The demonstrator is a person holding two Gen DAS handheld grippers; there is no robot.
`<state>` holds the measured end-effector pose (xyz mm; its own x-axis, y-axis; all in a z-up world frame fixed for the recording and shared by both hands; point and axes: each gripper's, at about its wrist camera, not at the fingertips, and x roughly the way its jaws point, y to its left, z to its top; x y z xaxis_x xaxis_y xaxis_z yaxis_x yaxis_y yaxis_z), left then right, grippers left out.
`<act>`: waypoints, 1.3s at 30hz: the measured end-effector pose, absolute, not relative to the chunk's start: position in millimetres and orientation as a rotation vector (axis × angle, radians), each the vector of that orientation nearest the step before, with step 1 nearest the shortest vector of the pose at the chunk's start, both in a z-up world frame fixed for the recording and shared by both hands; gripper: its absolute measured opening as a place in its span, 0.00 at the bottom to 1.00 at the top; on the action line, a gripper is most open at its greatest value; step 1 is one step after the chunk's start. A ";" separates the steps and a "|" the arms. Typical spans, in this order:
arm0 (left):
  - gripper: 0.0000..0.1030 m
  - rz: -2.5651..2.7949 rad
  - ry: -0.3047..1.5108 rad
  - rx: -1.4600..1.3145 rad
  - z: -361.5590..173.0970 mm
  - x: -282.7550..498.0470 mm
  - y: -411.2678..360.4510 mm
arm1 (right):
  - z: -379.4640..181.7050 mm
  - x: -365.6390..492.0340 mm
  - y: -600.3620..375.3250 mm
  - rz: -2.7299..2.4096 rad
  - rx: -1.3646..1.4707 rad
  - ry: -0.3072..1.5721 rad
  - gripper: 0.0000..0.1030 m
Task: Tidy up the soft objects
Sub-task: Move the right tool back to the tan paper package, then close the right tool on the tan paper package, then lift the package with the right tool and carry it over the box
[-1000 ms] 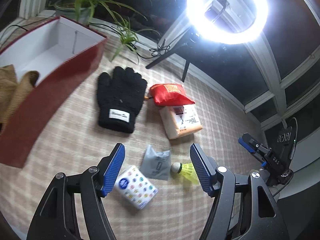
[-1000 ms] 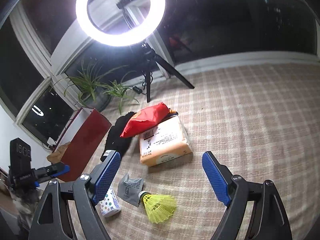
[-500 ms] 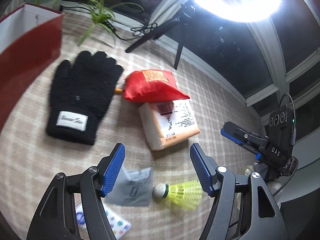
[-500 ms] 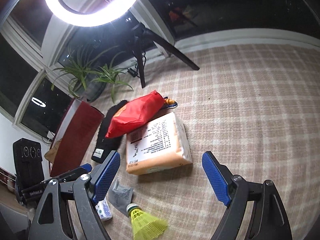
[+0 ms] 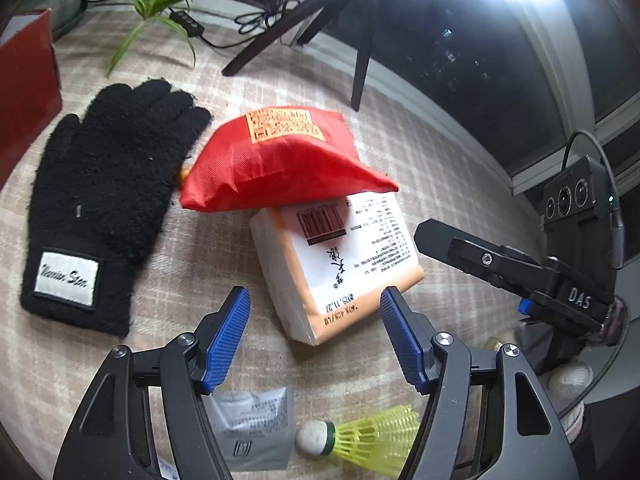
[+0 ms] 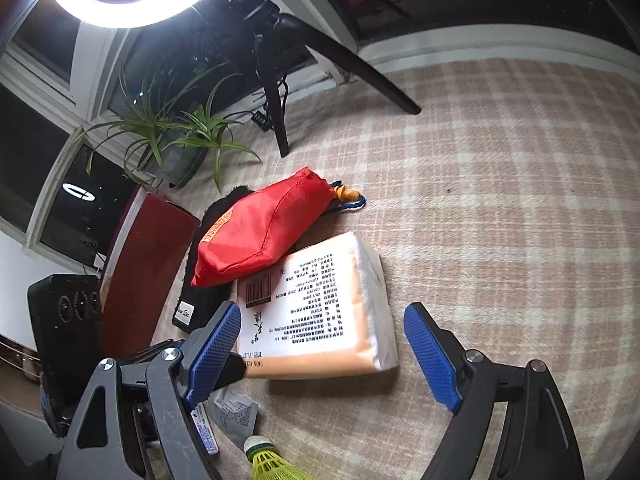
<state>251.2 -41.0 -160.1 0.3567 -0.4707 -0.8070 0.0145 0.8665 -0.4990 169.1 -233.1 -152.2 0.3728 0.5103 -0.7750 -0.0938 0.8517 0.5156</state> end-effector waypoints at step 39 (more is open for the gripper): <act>0.49 -0.485 1.171 -0.444 -144.1 220.9 -81.9 | -133.9 114.8 -243.4 0.326 0.433 1.143 0.46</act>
